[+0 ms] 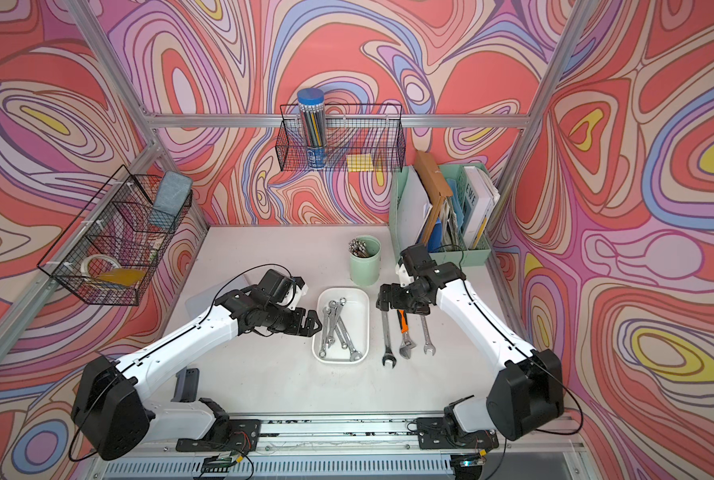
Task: Take out the wrench from the storage box
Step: Pick up the wrench from the storage box.
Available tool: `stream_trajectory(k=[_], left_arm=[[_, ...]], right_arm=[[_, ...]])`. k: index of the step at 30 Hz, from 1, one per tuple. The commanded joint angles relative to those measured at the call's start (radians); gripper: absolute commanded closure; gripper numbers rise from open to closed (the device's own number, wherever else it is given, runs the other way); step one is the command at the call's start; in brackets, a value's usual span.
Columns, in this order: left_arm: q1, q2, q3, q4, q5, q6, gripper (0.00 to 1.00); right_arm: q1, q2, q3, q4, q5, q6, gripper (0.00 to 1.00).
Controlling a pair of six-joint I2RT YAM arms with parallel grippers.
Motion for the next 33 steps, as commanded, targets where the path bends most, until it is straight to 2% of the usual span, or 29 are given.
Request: stream_trajectory(k=[1,8,15,24,29,33], left_arm=[[-0.032,0.009,0.036,0.028,-0.042,-0.026,0.09],[-0.11,0.063,0.078,0.057,-0.111,-0.073,0.17],[-0.204,0.205,0.139,0.101,-0.225,-0.127,0.33],[-0.206,0.419,0.2,0.118,-0.338,-0.114,0.46],[-0.202,0.491,0.229,0.134,-0.353,-0.114,0.52],[-0.189,0.538,0.258,0.127,-0.362,-0.11,0.62]], right_arm=[[0.046,-0.011,0.015,0.011,-0.008,0.084,0.02],[0.055,-0.043,0.026,0.013,0.011,0.103,0.02],[0.055,-0.091,0.015,0.045,0.036,0.113,0.02],[0.055,-0.113,-0.035,0.073,0.03,0.129,0.02],[0.055,-0.12,-0.055,0.08,0.043,0.131,0.02],[0.054,-0.116,-0.066,0.088,0.046,0.132,0.02]])
